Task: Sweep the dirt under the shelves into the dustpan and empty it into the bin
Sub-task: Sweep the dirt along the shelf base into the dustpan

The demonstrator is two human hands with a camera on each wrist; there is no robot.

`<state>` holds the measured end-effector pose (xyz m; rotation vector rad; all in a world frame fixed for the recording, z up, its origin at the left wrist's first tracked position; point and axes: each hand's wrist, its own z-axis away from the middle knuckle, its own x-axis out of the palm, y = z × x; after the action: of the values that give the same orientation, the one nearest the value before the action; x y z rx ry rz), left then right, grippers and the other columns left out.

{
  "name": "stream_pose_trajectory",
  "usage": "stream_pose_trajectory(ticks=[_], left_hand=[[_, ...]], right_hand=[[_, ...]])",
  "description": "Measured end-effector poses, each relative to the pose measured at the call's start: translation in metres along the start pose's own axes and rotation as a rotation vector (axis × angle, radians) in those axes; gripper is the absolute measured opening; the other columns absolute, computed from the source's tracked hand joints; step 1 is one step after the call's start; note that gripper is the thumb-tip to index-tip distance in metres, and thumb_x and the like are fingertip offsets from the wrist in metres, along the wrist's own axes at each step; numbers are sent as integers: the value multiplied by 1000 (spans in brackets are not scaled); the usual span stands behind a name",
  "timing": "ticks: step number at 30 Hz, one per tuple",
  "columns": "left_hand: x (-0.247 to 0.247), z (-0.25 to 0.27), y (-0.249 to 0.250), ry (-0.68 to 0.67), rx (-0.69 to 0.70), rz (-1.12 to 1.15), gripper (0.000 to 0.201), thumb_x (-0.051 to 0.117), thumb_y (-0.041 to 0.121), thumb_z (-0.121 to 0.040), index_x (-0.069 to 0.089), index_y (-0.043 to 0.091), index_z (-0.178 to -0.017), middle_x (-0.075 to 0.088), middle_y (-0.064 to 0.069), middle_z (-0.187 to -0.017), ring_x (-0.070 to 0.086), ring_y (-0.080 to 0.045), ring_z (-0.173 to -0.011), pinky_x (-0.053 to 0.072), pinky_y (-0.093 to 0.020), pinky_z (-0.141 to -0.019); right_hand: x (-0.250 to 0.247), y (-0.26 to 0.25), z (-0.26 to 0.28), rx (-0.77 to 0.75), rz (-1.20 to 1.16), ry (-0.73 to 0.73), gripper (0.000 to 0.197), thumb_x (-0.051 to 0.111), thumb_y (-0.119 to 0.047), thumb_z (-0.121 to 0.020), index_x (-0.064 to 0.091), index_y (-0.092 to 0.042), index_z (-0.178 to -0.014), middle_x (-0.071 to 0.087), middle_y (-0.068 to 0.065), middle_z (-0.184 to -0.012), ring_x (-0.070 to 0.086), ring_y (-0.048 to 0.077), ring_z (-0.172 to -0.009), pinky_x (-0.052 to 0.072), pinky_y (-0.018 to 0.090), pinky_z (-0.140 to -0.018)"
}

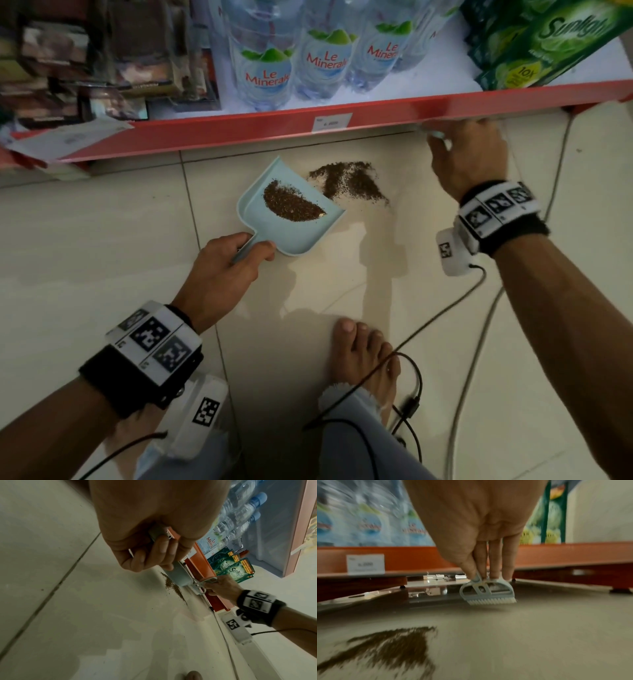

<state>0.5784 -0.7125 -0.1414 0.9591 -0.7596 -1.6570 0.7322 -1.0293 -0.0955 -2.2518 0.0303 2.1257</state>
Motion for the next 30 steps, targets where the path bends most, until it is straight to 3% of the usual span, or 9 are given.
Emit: stream_pose_trajectory(ticks=[2,4,8,10,14,20,23,26,30], left_hand=[[2,-1,3,-15,10,-4,30,59,33,-95,68,8,-82,41,11,-50,36,-9,-47,32,-25,-51],[3,-3,6,-20,21,-8,29,59,35,-94,68,10,-81,41,11,-50,37,-9,-48,32,-26,-51],[-1,-1,6,-18,38,-7,35,58,45,-87,67,12,-79,41,11,-49,37,-8,-47,32,-24,-48],[-3,0,2,-1,27,4,33,59,43,-89,68,13,-79,40,11,-49,36,-9,-47,32,-25,-48],[-1,1,-1,2,7,-6,31,59,38,-93,68,11,-80,41,11,-47,36,-9,-47,32,-25,-52],[-3,1,4,-2,36,-5,39,57,46,-85,67,8,-81,40,12,-47,36,-7,-45,32,-24,-49],[-7,0,1,19,32,7,35,59,41,-90,67,8,-80,40,12,-46,36,-6,-44,32,-24,-50],[-6,-2,-1,17,16,-6,35,60,41,-91,67,8,-81,41,13,-45,36,-5,-43,32,-24,-51],[-2,-3,4,-9,26,-14,45,55,52,-79,67,9,-81,41,12,-46,36,-7,-44,32,-25,-50]], right_hand=[[10,-11,2,5,-71,-69,33,51,-30,-96,66,-23,-125,68,22,-113,61,42,-101,52,46,-87],[13,-23,14,-176,-218,-117,31,55,-20,-96,69,-22,-124,74,19,-104,70,36,-85,56,38,-84],[-1,-16,28,-400,-333,-141,25,57,-28,-96,74,-25,-114,76,11,-94,69,31,-73,58,43,-72],[-6,-8,24,-387,-283,-68,28,53,-37,-96,72,-32,-116,74,5,-101,68,26,-80,57,42,-72],[-2,-16,11,-376,-345,79,27,57,-16,-95,73,-20,-116,74,10,-106,69,28,-85,58,41,-75],[-3,-21,22,-467,-254,-122,20,62,-18,-92,78,-15,-105,76,11,-101,73,33,-85,55,44,-83],[-19,-8,24,-472,-321,-24,18,66,-20,-91,78,-18,-105,77,6,-99,74,27,-82,57,40,-82],[-18,-8,18,-394,-310,121,22,64,-19,-91,77,-15,-108,76,8,-104,72,30,-93,57,39,-86],[-8,-15,12,-329,-172,-63,25,59,-20,-94,75,-13,-113,74,13,-109,69,36,-98,52,42,-92]])
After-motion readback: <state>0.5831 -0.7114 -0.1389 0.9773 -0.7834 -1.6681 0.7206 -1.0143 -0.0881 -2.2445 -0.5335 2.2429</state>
